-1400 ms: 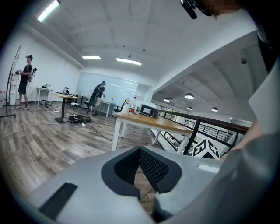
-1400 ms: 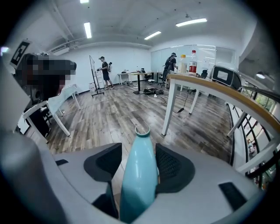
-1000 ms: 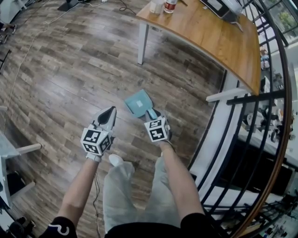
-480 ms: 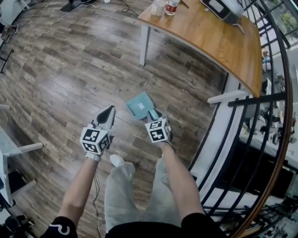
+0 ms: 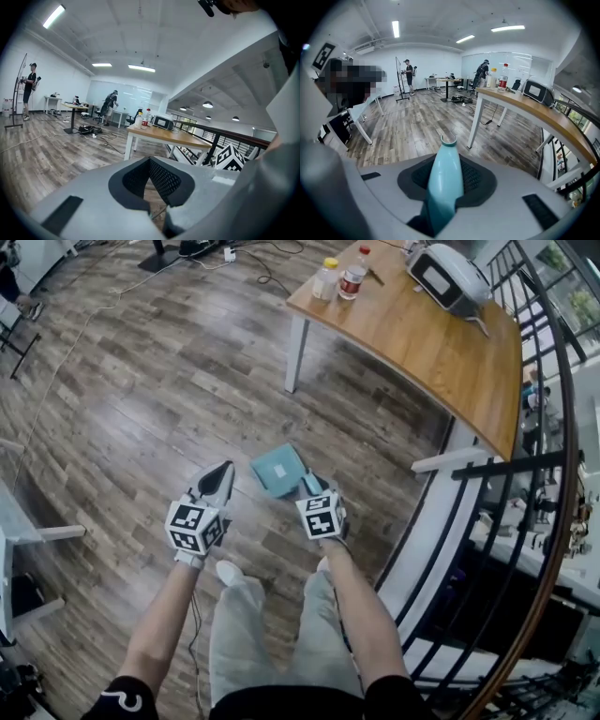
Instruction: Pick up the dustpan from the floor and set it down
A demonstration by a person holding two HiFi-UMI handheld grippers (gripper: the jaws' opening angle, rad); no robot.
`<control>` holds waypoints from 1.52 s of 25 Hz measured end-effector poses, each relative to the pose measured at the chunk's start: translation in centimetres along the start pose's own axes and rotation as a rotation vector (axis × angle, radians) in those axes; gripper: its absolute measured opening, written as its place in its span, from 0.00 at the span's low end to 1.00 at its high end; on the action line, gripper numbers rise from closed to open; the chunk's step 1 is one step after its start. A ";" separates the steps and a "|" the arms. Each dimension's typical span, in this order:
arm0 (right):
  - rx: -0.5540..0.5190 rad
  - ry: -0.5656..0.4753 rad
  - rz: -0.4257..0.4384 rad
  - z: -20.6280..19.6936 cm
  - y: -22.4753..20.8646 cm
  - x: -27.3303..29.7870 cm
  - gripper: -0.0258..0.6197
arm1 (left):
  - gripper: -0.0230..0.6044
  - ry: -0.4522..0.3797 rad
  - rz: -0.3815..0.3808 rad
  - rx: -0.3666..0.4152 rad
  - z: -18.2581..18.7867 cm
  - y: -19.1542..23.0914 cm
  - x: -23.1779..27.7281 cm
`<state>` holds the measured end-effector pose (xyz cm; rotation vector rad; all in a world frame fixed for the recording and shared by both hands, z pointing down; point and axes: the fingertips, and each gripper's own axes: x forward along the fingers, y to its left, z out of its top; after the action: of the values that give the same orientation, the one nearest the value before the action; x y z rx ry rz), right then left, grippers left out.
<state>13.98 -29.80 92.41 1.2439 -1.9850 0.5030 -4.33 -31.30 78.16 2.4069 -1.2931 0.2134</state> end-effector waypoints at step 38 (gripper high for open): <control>-0.002 -0.350 0.033 27.7 -8.3 -33.9 0.18 | 0.03 -0.135 0.122 0.124 25.7 -9.2 -11.8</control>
<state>20.05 -31.23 48.24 1.3741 -2.2966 0.3136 -4.73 -28.42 48.57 2.4839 -1.5312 0.1721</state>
